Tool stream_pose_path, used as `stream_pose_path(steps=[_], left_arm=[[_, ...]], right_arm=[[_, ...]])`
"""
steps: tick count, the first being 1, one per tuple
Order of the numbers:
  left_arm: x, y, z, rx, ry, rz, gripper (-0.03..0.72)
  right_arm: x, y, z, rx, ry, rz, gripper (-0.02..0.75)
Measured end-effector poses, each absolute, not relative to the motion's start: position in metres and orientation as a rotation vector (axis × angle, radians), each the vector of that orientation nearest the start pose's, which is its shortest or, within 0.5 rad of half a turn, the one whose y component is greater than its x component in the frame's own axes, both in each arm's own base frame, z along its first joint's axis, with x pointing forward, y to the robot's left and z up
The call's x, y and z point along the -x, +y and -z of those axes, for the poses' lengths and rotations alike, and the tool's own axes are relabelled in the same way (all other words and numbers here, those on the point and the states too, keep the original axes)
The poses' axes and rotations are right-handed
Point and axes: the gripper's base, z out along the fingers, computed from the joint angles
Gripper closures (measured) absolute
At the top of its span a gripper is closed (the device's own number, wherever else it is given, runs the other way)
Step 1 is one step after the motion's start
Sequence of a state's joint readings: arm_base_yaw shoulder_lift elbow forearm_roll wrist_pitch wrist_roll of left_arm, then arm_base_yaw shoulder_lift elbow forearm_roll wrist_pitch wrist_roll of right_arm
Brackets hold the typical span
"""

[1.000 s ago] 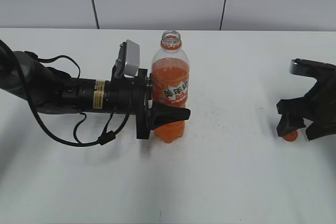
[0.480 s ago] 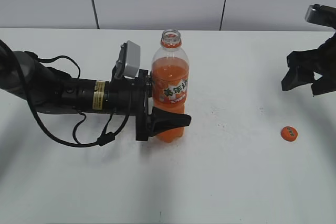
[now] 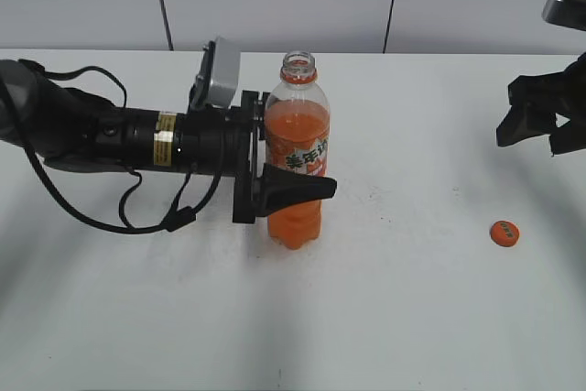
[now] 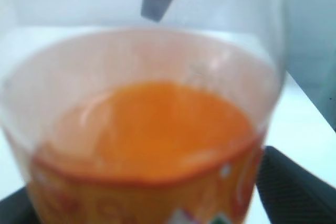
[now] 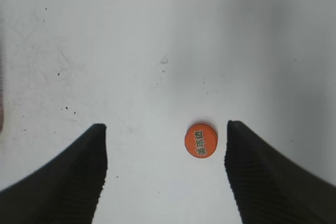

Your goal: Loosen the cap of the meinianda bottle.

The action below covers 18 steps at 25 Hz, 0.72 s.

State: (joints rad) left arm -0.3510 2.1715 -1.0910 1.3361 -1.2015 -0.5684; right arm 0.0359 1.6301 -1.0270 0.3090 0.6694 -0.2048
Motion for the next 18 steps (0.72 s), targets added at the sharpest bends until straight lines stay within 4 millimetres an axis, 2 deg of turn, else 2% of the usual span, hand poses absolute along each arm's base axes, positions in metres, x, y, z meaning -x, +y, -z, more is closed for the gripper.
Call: stream_pose_path(steps=[12, 18], left_arm=[[-0.32, -0.205, -0.208, -1.287, 1.21, 1.019, 0.101], [-0.302, -0.199, -0.27, -1.28, 1.082, 0.959, 0.101]], right_arm=[[-0.312, 0.028, -0.238, 0.056, 2.66, -0.278, 0.214], [-0.306, 0.029, -0.274, 0.077, 2.571, -0.283, 0.214]])
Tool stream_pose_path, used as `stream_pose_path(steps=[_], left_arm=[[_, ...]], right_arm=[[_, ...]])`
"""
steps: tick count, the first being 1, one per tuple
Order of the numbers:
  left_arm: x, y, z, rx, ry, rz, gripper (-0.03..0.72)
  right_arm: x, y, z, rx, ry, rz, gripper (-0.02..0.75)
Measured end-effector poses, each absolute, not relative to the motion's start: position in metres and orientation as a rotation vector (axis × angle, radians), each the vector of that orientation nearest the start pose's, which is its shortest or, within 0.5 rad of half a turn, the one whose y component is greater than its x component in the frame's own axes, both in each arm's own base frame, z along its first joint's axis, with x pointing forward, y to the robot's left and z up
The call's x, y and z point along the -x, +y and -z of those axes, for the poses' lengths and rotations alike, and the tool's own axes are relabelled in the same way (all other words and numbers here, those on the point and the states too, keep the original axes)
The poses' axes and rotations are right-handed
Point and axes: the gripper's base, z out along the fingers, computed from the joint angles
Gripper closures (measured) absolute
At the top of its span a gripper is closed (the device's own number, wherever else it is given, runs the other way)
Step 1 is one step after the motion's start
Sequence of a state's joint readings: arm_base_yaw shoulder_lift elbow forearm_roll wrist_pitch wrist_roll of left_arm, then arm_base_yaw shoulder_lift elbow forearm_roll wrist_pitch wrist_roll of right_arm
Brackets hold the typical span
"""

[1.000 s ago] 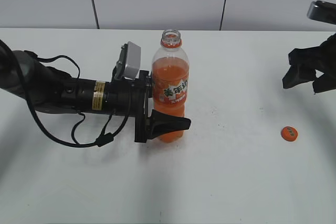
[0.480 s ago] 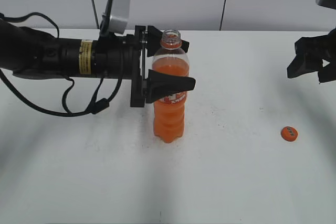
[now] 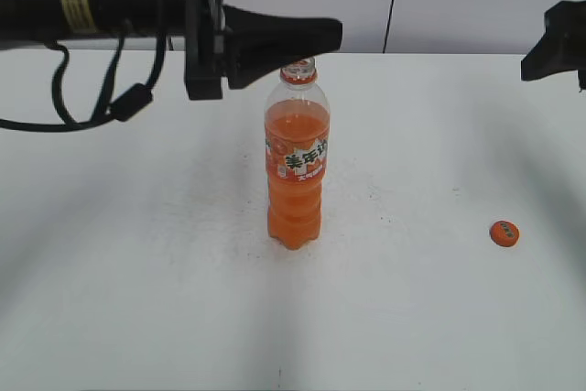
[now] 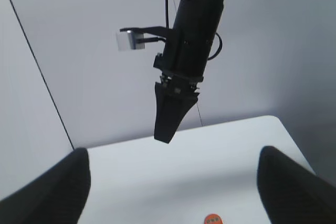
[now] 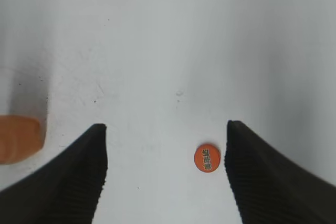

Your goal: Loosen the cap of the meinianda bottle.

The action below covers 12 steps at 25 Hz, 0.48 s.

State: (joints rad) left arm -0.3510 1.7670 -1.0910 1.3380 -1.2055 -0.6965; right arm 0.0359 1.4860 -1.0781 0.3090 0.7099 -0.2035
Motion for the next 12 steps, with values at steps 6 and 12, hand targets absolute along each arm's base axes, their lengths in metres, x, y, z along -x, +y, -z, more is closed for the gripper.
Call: stream_pose_path(steps=[6, 12], left_arm=[[-0.265, -0.183, -0.332, -1.396, 1.021, 0.749, 0.101], [-0.265, -0.151, -0.355, -1.324, 1.327, 0.28, 0.101]], right_arm=[[-0.292, 0.029, -0.32, 0.104, 2.452, -0.284, 0.214], [-0.272, 0.03, -0.348, 0.117, 2.389, -0.304, 0.214]])
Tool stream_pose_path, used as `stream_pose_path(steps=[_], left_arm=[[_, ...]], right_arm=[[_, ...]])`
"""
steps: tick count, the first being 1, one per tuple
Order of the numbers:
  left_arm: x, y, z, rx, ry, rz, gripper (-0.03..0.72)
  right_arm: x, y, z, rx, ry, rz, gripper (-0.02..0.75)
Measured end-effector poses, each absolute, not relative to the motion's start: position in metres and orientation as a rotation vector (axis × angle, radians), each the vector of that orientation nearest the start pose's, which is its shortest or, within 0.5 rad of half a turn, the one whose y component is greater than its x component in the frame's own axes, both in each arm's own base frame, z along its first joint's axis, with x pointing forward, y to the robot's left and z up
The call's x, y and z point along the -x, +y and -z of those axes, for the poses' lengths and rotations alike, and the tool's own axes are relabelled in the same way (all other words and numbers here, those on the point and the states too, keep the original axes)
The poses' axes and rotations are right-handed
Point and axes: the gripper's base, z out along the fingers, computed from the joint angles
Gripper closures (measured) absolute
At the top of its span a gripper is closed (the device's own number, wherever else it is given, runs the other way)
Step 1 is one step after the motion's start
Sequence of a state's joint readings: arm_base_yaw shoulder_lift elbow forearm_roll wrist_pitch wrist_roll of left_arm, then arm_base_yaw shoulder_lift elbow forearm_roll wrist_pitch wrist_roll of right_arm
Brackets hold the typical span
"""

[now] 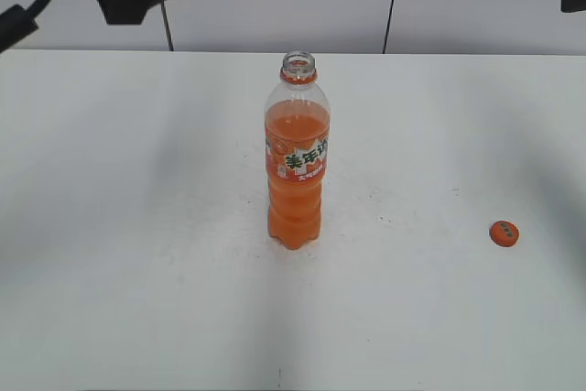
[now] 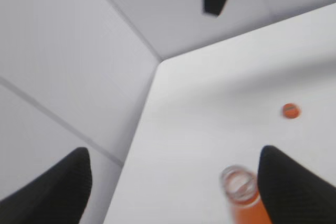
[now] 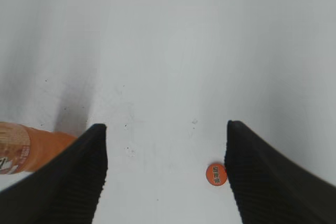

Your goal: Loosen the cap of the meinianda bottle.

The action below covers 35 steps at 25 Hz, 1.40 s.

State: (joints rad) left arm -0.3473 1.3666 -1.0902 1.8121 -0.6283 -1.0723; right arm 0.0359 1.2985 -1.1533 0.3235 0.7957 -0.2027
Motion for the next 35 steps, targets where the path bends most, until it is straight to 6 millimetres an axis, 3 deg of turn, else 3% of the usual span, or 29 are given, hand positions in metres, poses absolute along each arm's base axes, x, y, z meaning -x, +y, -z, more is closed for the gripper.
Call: stream_pose_path(steps=[3, 7, 12, 15, 17, 22, 25, 29, 35], left_arm=[[-0.278, -0.134, -0.354, -1.156, 1.461, 0.178, 0.101], [-0.296, -0.105, -0.336, -0.875, 1.671, 0.07, 0.101], [-0.319, -0.062, -0.312, -0.432, 1.852, -0.286, 0.101], [-0.323, -0.04, -0.296, -0.232, 1.979, -0.471, 0.101], [-0.319, -0.037, -0.286, -0.18, 2.093, -0.477, 0.101], [-0.308, -0.049, -0.268, -0.108, 2.332, -0.252, 0.101], [-0.302, -0.056, -0.27, -0.158, 2.473, -0.165, 0.101], [-0.295, -0.062, -0.286, -0.199, 2.634, -0.084, 0.102], [-0.279, -0.06, -0.296, -0.184, 2.832, -0.09, 0.109]], right_arm=[[-0.264, 0.031, -0.353, 0.125, 2.389, -0.316, 0.214], [-0.257, 0.032, -0.357, 0.134, 2.395, -0.324, 0.214], [-0.252, 0.032, -0.359, 0.144, 2.408, -0.33, 0.214], [-0.25, 0.033, -0.357, 0.152, 2.437, -0.339, 0.214], [-0.249, 0.033, -0.357, 0.154, 2.446, -0.343, 0.214], [-0.248, 0.033, -0.357, 0.157, 2.452, -0.343, 0.214], [-0.245, 0.032, -0.354, 0.177, 2.497, -0.331, 0.214], [-0.234, 0.027, -0.346, 0.224, 2.65, -0.265, 0.214], [-0.221, 0.022, -0.343, 0.218, 2.744, -0.202, 0.214]])
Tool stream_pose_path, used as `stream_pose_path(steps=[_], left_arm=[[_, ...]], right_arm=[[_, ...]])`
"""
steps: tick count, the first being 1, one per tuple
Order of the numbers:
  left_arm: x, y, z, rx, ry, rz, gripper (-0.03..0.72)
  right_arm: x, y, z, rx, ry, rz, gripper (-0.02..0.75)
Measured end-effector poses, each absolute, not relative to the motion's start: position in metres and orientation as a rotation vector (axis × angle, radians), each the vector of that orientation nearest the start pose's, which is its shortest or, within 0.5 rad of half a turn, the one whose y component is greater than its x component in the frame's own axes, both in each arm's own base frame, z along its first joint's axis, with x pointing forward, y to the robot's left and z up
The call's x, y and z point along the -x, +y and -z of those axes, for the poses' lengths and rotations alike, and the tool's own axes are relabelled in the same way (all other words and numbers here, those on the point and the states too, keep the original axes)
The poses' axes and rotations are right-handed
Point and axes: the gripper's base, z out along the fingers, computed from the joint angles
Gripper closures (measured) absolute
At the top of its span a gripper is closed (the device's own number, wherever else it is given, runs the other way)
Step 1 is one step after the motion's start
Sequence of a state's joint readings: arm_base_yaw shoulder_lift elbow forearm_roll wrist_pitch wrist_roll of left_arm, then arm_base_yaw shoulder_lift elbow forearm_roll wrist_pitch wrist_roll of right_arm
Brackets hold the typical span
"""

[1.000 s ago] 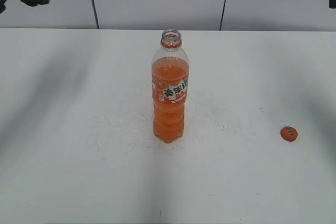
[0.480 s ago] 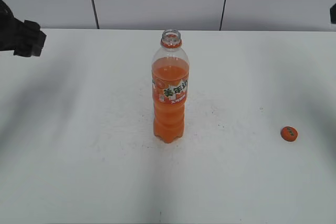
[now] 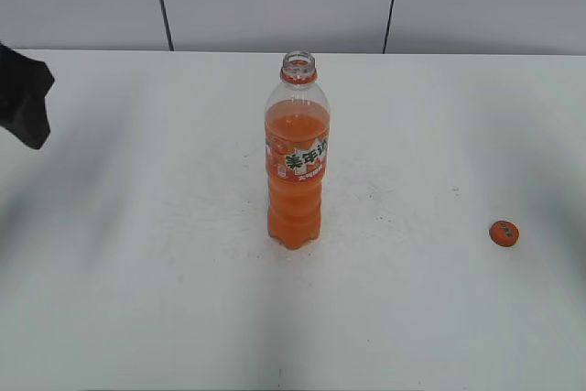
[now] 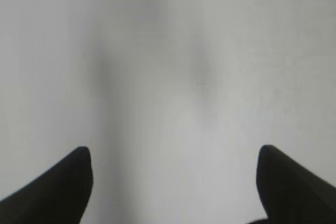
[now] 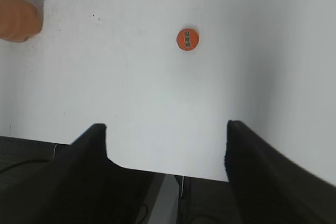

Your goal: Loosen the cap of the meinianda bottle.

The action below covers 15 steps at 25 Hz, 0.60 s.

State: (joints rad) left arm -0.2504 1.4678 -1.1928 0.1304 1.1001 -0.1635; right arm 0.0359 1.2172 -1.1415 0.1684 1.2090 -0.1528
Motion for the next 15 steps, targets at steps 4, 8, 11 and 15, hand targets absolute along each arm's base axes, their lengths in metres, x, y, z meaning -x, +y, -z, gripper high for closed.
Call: stream_pose_path(steps=[4, 8, 11, 15], left_arm=[[-0.257, -0.057, -0.305, -0.166, 2.886, -0.067, 0.112], [-0.22, -0.051, -0.316, -0.145, 2.862, 0.004, 0.113], [-0.184, -0.043, -0.325, -0.136, 2.796, 0.037, 0.114], [-0.14, -0.032, -0.329, -0.129, 2.703, 0.062, 0.116]], right_arm=[[-0.199, 0.021, -0.34, 0.186, 2.739, -0.193, 0.214], [-0.165, 0.017, -0.332, 0.19, 2.721, -0.147, 0.214], [-0.139, 0.015, -0.326, 0.191, 2.694, -0.139, 0.214], [-0.103, 0.012, -0.319, 0.195, 2.626, -0.103, 0.214]])
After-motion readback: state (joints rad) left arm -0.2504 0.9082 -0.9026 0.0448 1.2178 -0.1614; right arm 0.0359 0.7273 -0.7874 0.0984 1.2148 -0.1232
